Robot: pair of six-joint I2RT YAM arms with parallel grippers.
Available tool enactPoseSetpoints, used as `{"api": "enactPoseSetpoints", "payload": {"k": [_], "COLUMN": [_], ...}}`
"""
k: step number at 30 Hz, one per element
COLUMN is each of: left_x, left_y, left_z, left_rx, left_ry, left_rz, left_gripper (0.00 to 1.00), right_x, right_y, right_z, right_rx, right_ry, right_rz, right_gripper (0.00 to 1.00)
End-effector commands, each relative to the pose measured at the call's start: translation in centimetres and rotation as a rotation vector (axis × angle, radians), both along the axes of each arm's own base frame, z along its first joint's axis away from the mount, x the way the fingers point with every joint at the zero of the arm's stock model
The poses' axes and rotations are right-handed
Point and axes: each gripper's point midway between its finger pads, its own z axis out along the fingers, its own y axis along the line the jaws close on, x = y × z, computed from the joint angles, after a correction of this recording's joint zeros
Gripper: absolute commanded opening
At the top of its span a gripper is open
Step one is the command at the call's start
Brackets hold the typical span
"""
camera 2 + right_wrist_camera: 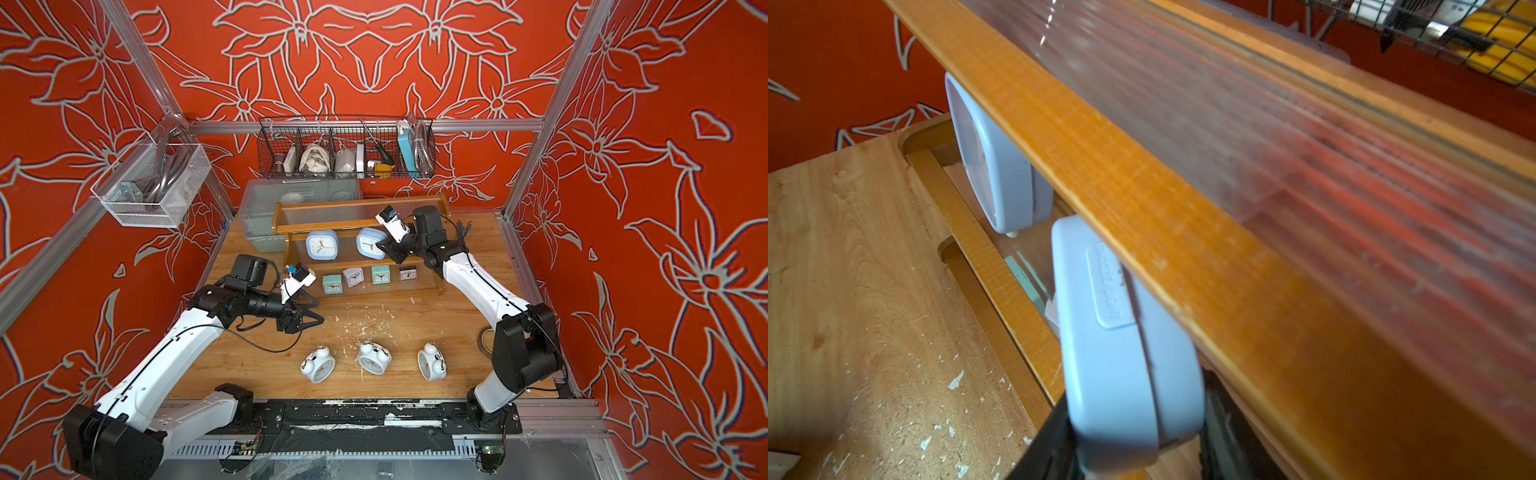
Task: Place the alarm clocks on the shelf by style
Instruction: Place the alarm on the shelf.
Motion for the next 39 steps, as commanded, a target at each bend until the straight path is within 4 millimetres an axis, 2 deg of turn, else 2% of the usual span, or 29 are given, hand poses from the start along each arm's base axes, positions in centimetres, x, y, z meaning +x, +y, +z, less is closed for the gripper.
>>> {"api": "enactPoseSetpoints", "payload": {"k": [1, 18, 22, 31, 39], "left_x": [-0.3, -0.3, -0.2, -0.2, -0.2], "left_y": [0.1, 0.1, 0.1, 0.2, 0.3], "left_z": [0.2, -0.1, -0.1, -0.1, -0.1], "left_rx": [-0.018, -0.017, -0.017, -0.016, -0.016], "left_ry": [0.003, 0.01, 0.008, 0.007, 0.005], "left_rz": [-0.001, -0.001, 0.0, 0.003, 0.004], "left_gripper": [0.67, 0.66, 0.66, 0.66, 0.66], "right_x": [1.2, 2.2, 2.4, 2.2, 2.0], "right_y": [0.1, 0.1, 0.0, -0.6, -1.0], "right_z": [2.0, 0.2, 0.0, 0.4, 0.8], "right_rx": [0.027, -0.004, -0.014, -0.019, -0.021], "right_ry": [-0.057, -0.038, -0.035, -0.038, -0.034], "right_rz": [-0.018, -0.035, -0.049, -0.076, -0.096], "right_gripper": [0.28, 0.34, 0.39, 0.56, 0.61]}}
